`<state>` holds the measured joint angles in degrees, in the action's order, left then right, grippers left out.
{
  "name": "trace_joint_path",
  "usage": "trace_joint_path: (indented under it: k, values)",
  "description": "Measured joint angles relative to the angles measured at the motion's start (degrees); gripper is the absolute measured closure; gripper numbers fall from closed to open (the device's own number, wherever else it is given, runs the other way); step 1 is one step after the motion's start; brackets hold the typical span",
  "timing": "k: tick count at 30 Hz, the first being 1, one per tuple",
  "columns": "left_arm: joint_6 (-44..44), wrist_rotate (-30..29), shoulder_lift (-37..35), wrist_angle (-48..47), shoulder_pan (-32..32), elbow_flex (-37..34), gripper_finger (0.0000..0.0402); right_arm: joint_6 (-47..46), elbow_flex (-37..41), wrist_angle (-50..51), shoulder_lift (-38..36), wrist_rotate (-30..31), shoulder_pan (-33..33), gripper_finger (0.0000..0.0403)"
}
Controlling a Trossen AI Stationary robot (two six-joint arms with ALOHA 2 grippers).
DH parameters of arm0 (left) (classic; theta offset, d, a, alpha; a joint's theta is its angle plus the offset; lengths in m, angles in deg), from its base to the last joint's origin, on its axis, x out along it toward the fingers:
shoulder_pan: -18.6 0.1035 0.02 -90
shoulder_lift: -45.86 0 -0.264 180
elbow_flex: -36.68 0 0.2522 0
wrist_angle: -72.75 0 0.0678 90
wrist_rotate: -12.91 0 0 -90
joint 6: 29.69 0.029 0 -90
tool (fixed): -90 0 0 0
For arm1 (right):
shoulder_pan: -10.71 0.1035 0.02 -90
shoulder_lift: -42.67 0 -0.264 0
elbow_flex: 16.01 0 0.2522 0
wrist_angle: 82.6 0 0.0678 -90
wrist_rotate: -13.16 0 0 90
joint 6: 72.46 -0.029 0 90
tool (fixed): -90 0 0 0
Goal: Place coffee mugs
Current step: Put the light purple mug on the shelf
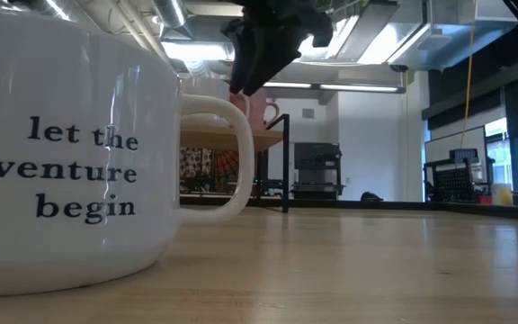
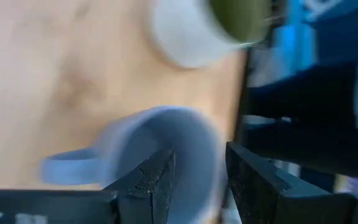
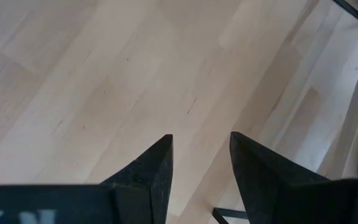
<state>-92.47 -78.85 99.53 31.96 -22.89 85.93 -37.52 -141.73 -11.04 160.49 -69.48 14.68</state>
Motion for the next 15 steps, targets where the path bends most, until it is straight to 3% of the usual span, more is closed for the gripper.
trace_joint_path:
  k: [7,11,15]
  values:
    - [1.6,5.2,1.1,-0.6,-1.8,12.1,0.0265,0.0,0.0,-0.9,0.0,-0.4,0.0,0.0256]
    - [5.7,5.9,7.9,-2.7,-6.0,18.5,0.0265,-0.1,0.0,-1.0,0.0,-0.5,0.0,0.0256]
    - [9.4,6.0,15.4,-12.6,-10.7,21.9,0.0265,-0.1,0.0,-1.3,0.0,-0.5,0.0,0.0256]
